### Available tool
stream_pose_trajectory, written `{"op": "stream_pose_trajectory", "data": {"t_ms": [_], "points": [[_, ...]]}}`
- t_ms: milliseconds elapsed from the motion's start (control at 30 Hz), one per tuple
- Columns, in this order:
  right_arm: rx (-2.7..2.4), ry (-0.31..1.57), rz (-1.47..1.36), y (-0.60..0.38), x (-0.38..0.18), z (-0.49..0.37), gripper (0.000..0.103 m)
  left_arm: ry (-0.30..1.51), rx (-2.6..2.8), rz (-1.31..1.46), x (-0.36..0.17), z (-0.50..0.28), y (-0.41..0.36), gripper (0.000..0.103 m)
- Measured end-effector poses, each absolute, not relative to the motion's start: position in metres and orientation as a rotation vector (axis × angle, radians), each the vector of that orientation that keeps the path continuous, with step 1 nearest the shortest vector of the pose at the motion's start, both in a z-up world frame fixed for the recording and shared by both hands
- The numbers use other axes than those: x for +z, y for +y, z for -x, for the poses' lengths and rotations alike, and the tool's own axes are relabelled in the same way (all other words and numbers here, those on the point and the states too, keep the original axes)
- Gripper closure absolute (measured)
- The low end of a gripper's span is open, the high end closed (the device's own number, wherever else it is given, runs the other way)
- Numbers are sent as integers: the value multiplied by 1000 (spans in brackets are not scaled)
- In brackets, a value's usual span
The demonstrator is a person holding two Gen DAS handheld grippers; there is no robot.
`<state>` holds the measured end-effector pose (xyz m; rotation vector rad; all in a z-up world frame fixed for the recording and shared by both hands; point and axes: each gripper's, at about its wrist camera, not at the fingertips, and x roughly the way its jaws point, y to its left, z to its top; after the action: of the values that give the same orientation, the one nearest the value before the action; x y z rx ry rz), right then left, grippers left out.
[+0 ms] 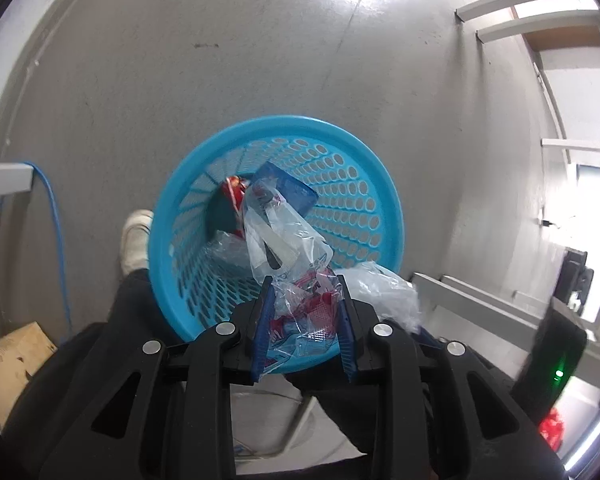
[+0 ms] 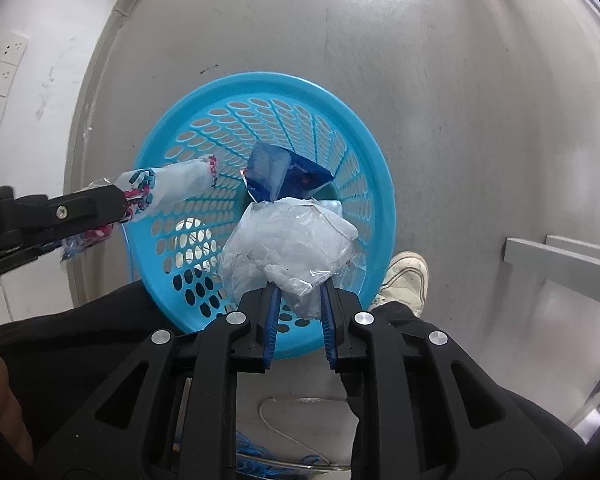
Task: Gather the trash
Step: 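Open the left tool dropping its bag while the right tool drops its bag, then raise both open tools back up to the table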
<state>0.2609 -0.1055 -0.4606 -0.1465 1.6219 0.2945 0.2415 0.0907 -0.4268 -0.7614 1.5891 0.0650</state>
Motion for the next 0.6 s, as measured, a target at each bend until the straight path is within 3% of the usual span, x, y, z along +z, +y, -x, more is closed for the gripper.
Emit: {"op": "stream_pose_trajectory", "data": {"t_ms": [100,167,233,600], "points": [[291,1630,121,-106,-464,-263,78,1589,71,766,-429,-242,94,74],[305,1633,91,-107,-464,-263,66,1580,80,773,-428,-242,96,56],[305,1629,107,-106,-464,-262,56,1568,101,784,-428,-241,99,49],[307,1596,154,-100,-453,-256,51,1507,136,720,-412,-240,99,48]]}}
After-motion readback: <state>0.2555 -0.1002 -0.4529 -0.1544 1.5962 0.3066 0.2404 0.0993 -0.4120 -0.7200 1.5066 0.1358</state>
